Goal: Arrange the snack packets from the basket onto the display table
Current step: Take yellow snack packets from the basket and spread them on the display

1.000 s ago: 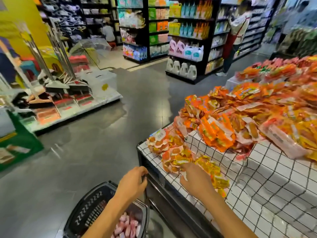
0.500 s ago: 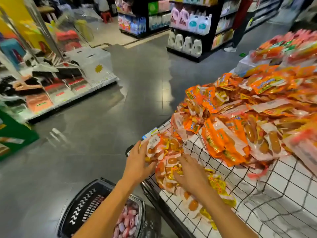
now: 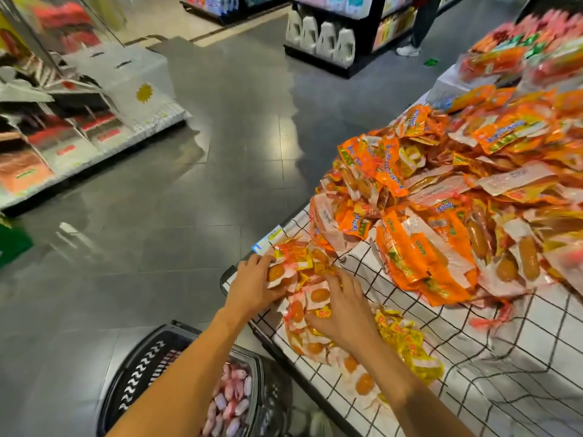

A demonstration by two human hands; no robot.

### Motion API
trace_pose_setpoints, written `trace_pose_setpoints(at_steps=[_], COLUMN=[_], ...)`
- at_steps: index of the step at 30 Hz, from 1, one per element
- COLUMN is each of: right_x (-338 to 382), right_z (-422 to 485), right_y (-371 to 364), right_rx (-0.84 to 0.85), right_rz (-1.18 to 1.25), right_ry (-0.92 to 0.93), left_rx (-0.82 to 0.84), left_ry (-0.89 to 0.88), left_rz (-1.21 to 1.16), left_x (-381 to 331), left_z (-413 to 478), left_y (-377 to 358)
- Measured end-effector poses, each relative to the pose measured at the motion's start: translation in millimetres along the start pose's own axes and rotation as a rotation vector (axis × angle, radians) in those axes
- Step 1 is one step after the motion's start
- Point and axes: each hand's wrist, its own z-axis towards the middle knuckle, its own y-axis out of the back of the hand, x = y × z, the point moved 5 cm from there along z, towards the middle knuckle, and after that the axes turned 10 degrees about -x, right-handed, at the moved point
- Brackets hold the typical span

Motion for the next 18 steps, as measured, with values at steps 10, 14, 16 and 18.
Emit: trace_pose_setpoints(at_steps=[10, 14, 16, 18], right_x=[4.6, 16.6, 22.3, 27.6], right_z=[8.0, 2.7, -2.2, -6.2], right_y=[1.5, -4.5, -8.3, -14.4], right_rx=[-0.008, 0.097, 0.172, 0.257], right_rz=[0.071, 0.054, 0.015, -0.048], right_ry=[-0.05, -0.024, -0.009, 0.02], left_rx=[-0.301, -0.367, -0.395, -0.421], left_ry=[0.108, 0.123, 0.156, 0.213], left_rz=[-0.452, -0.511, -0.52, -0.506], left_x=[17.4, 19.8, 23.5, 32.3], left_z=[-19.9, -33.9, -42.2, -48.1], left_y=[49.7, 62.9, 66.2, 67.1])
